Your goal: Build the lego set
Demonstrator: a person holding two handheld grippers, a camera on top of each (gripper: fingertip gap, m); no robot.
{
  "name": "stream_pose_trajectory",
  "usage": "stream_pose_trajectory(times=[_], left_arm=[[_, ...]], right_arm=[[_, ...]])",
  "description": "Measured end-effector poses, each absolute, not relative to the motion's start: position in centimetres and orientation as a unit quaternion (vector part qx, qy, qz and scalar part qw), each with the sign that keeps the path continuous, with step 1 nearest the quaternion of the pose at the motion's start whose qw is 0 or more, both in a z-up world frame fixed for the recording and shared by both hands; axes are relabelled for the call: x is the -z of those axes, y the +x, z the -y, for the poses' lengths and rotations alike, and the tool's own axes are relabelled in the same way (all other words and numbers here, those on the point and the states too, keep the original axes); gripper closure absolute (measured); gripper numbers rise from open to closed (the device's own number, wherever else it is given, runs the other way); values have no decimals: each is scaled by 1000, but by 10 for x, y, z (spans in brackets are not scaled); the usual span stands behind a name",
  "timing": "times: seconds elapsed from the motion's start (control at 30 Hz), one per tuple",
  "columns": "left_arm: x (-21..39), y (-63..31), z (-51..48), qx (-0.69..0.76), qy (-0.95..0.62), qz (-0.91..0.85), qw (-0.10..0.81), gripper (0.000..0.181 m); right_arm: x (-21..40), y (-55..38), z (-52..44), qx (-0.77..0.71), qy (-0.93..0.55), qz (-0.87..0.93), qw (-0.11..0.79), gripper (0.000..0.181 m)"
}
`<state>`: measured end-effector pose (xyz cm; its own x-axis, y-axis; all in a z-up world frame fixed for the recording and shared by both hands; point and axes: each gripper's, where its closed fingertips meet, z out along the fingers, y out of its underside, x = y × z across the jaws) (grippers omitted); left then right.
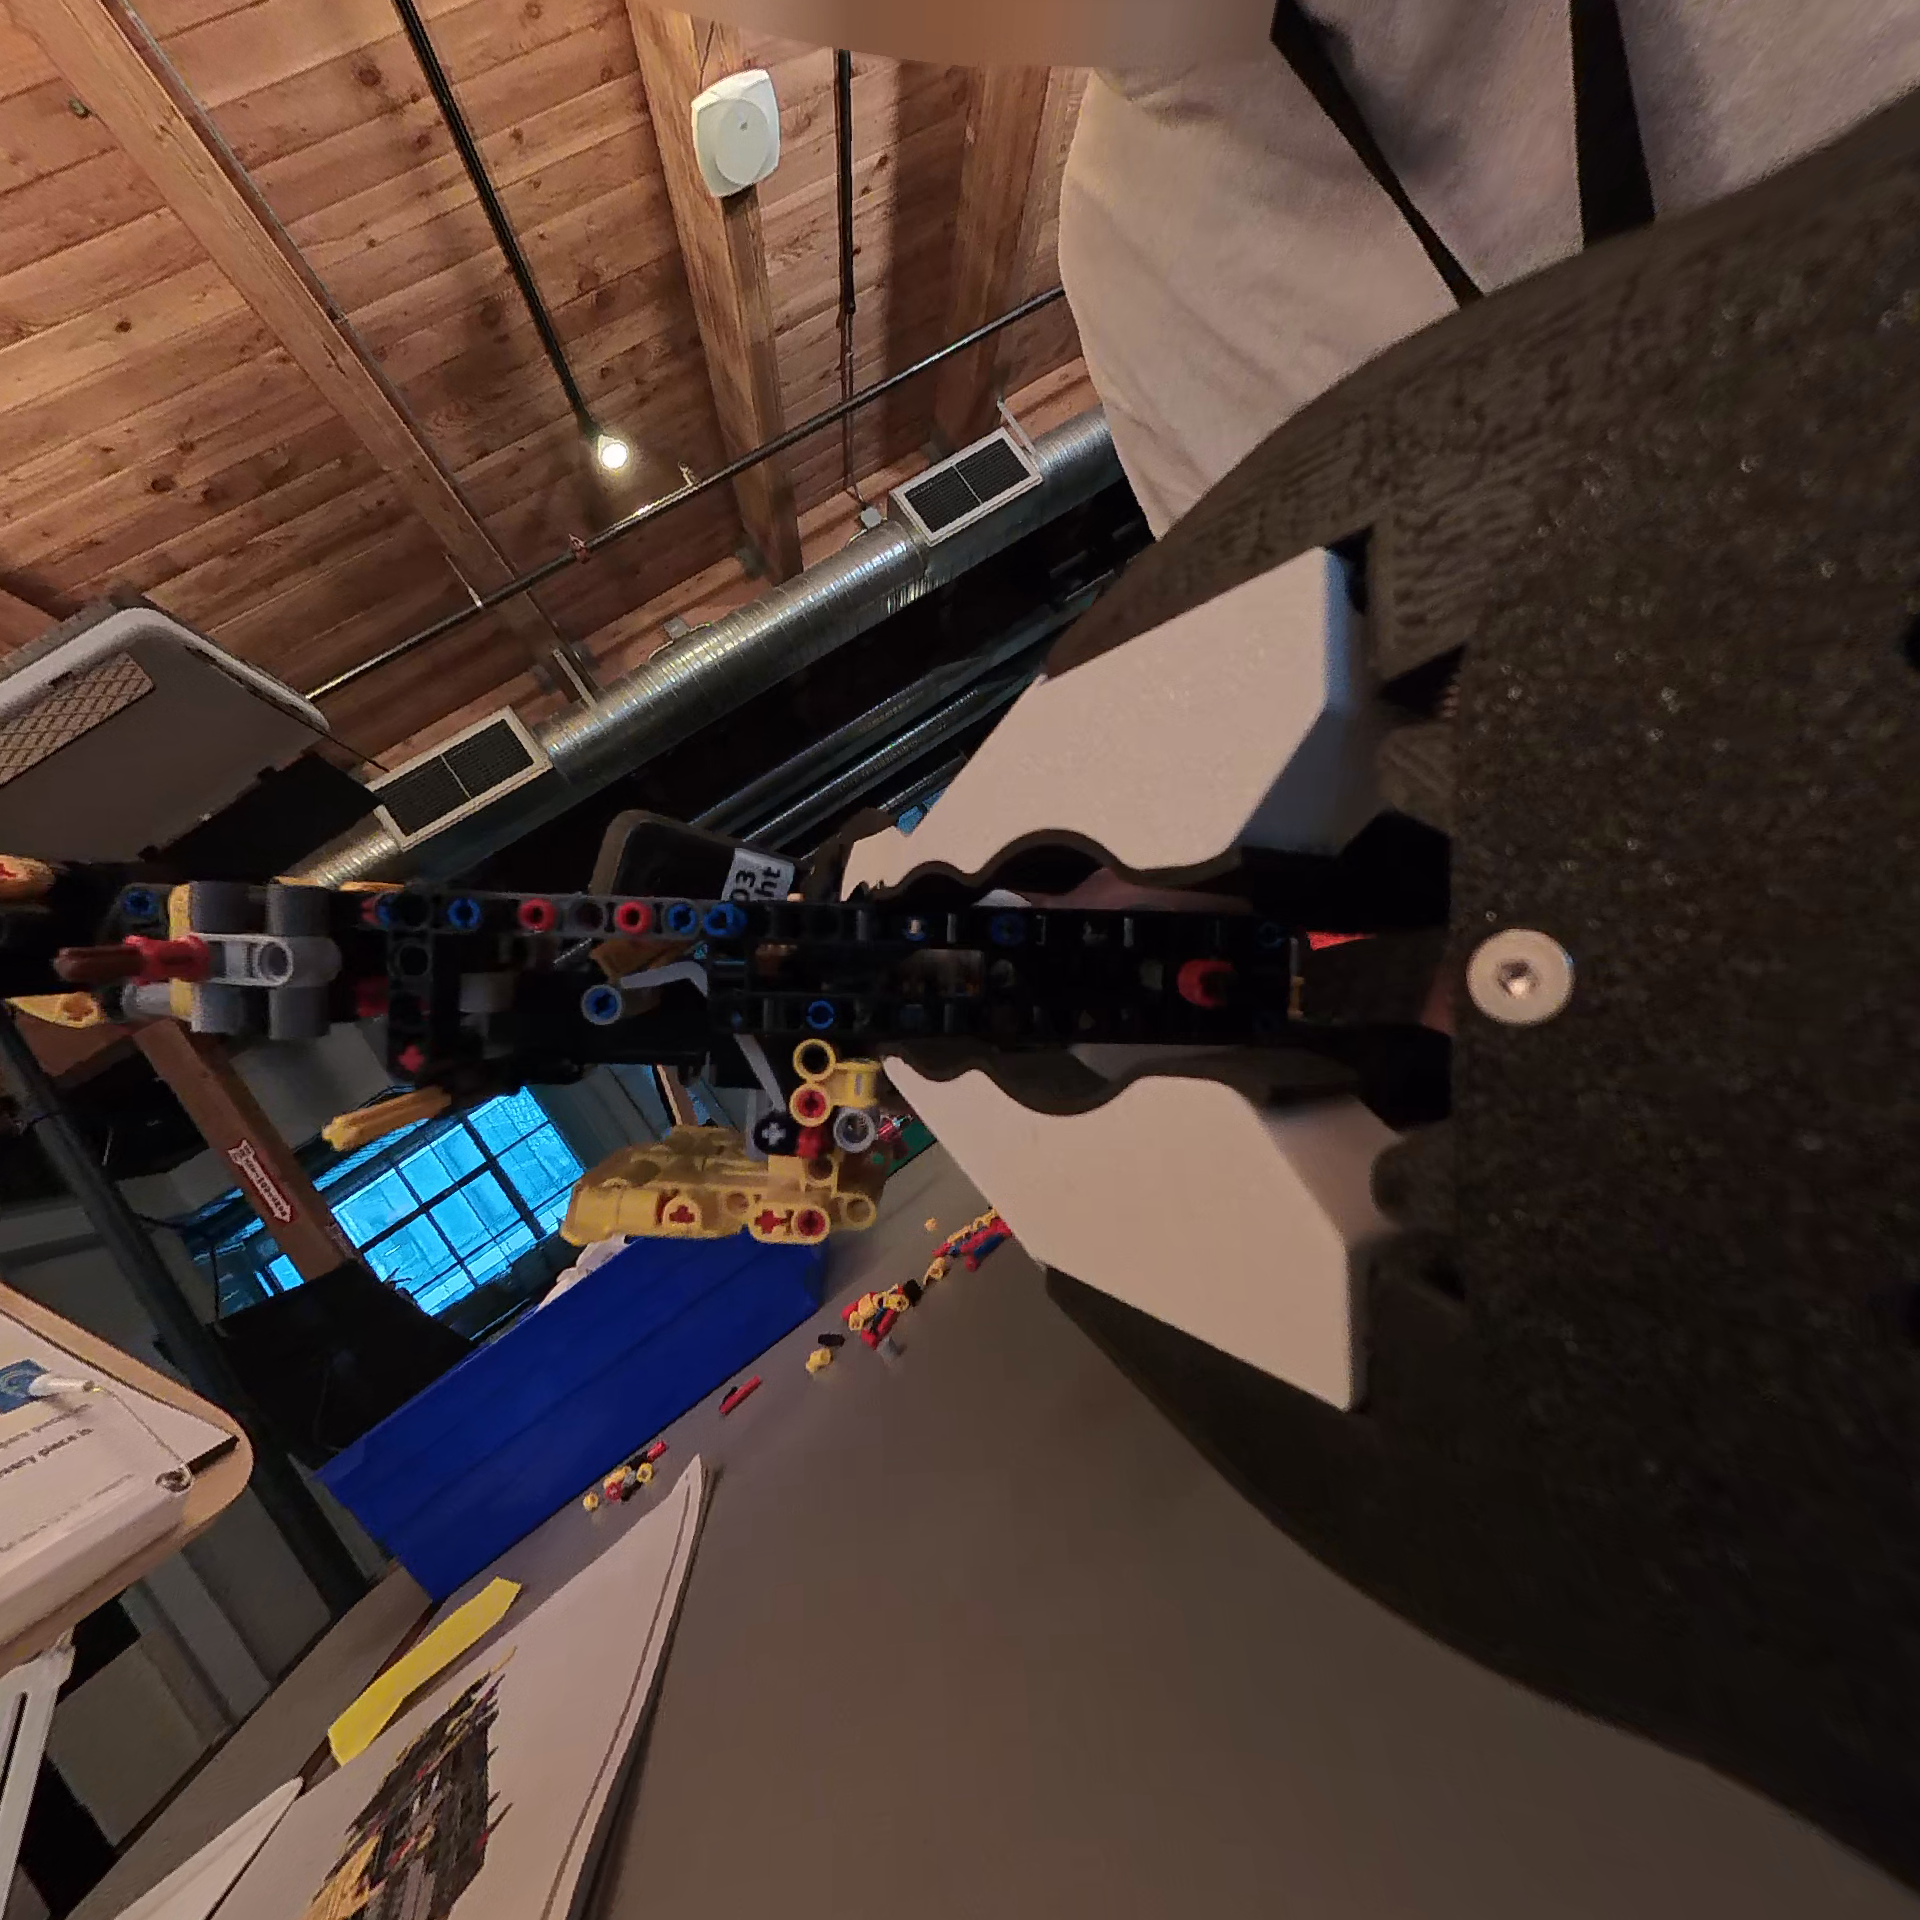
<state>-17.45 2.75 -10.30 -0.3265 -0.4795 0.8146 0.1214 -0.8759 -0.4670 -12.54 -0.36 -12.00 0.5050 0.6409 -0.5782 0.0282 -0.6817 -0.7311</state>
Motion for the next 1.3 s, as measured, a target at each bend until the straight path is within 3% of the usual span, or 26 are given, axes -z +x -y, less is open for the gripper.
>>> stream_pose_trajectory(times=[0.33, 0.47, 0.6, 0.77, 1.3], left_arm=[[99, -175, -29, 794, -547, -170, 204, 157], [99, -177, -34, 794, -548, -160, 210, 157], [96, -178, -30, 796, -541, -169, 212, 157], [97, -177, -29, 796, -542, -170, 209, 157], [96, -178, -32, 798, -539, -160, 216, 158]], right_arm=[[99, -122, -2, -449, -780, 213, 382, 114], [77, -113, -14, -487, -757, 164, 404, 135], [78, -121, -14, -521, -748, 166, 376, 139], [84, -127, -11, -508, -754, 198, 366, 170], [93, -127, -1, -489, -777, 208, 337, 175]])
